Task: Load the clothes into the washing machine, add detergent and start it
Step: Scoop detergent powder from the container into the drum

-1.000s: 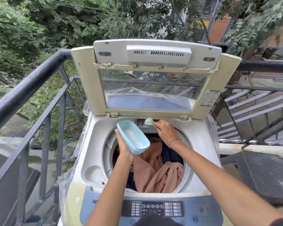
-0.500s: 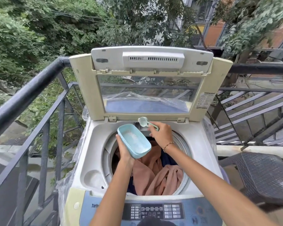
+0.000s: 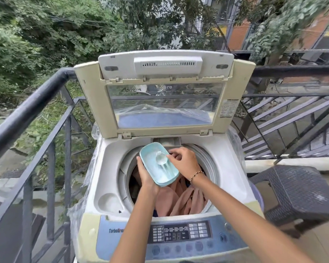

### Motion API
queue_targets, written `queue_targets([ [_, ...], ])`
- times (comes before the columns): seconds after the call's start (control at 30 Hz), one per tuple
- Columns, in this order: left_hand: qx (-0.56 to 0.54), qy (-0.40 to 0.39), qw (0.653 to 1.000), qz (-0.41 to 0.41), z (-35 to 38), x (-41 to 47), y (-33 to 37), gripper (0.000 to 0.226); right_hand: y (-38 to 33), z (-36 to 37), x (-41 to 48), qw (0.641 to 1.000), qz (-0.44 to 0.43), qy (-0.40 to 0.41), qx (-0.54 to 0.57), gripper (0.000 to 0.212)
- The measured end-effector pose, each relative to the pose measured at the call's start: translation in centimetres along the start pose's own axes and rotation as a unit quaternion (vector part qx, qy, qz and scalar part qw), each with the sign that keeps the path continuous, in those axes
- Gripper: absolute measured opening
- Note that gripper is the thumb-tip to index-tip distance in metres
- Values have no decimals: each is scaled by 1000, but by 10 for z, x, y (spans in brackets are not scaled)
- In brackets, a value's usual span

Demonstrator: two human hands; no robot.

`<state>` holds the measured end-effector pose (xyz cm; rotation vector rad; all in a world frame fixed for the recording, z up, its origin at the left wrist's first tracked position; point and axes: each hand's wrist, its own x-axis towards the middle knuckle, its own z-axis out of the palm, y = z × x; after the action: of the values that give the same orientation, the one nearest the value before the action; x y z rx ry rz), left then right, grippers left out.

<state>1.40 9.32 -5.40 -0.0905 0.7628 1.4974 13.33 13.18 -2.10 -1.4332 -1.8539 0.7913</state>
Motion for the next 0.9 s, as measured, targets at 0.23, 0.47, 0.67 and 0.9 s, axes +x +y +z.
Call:
queue_targets([
  [0.23, 79, -4, 996, -43, 29, -18, -36, 75, 27, -36, -17, 993, 111, 28, 24, 19],
  [0.47, 315, 95, 944, 29, 69, -13, -78, 24, 69, -114, -21, 984, 153, 85, 14, 22],
  [0.67, 389, 25, 920, 47, 130, 3, -155, 13, 132, -202, -17, 975, 176, 132, 43, 19],
  [0.9, 426, -5, 904, 17, 208, 24, -311, 25, 256, -321, -10, 961, 218, 161, 60, 16],
])
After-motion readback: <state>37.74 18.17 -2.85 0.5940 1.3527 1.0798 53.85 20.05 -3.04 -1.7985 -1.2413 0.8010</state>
